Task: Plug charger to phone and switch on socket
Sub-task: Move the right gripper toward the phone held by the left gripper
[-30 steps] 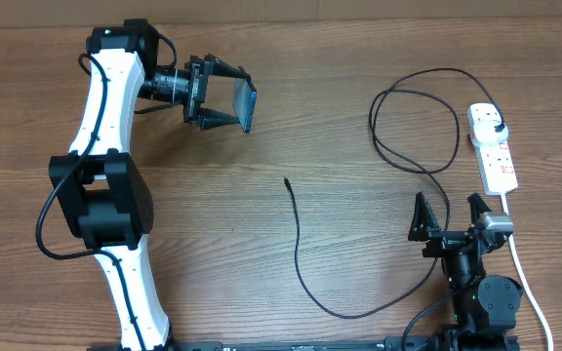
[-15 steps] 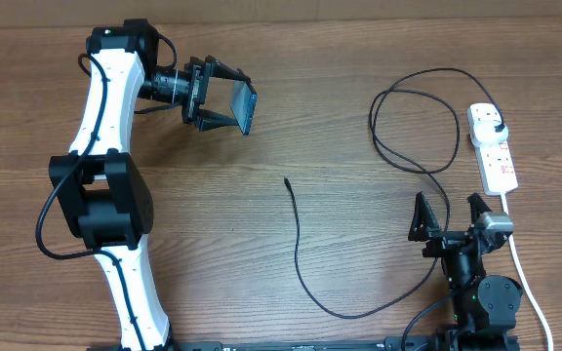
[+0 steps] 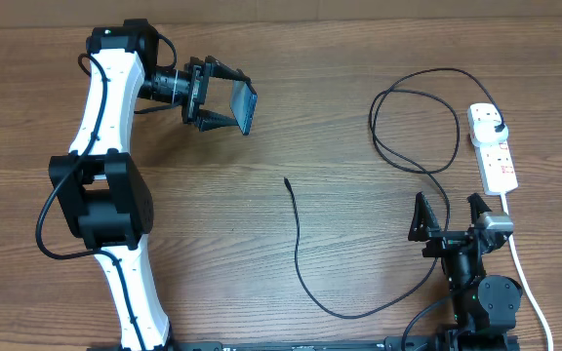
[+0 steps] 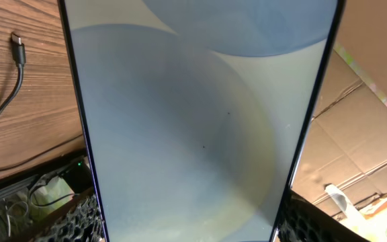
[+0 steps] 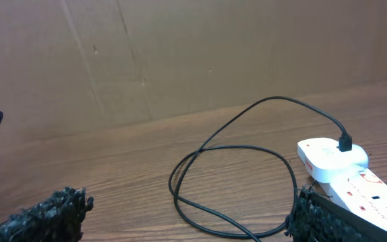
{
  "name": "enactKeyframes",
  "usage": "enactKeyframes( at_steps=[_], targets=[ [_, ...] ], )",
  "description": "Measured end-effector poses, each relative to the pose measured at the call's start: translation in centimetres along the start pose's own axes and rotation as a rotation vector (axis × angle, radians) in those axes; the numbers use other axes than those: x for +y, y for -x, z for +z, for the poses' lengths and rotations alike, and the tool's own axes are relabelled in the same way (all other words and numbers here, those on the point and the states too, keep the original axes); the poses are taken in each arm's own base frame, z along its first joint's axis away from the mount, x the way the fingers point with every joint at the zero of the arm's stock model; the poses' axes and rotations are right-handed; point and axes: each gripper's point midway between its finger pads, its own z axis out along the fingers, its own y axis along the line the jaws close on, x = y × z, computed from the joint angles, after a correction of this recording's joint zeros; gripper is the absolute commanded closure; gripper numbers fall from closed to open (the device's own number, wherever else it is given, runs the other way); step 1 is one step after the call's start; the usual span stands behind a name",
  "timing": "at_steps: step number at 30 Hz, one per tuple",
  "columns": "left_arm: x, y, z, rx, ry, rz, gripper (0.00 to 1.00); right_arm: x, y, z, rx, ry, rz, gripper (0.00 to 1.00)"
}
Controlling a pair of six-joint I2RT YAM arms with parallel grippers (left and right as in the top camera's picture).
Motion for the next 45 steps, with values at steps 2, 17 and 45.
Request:
enactKeyframes(
  at_steps=[2,17,45],
  targets=[
    [0.2,0.2,0.0,-0.01,0.013,0.0,0.96,0.0,0.0,0.0,0.0,0.0,0.0,0.0],
    [5.0,3.9,-1.0,-0.245,0.298,-0.039,0.96,0.0,0.0,0.0,0.0,0.0,0.0,0.0],
    [8.8,6.2,-0.4,-0.544,0.643,-0.105,0.96,0.2,2.1,-0.1,-0.08,0.007,0.042,0.0]
  ],
)
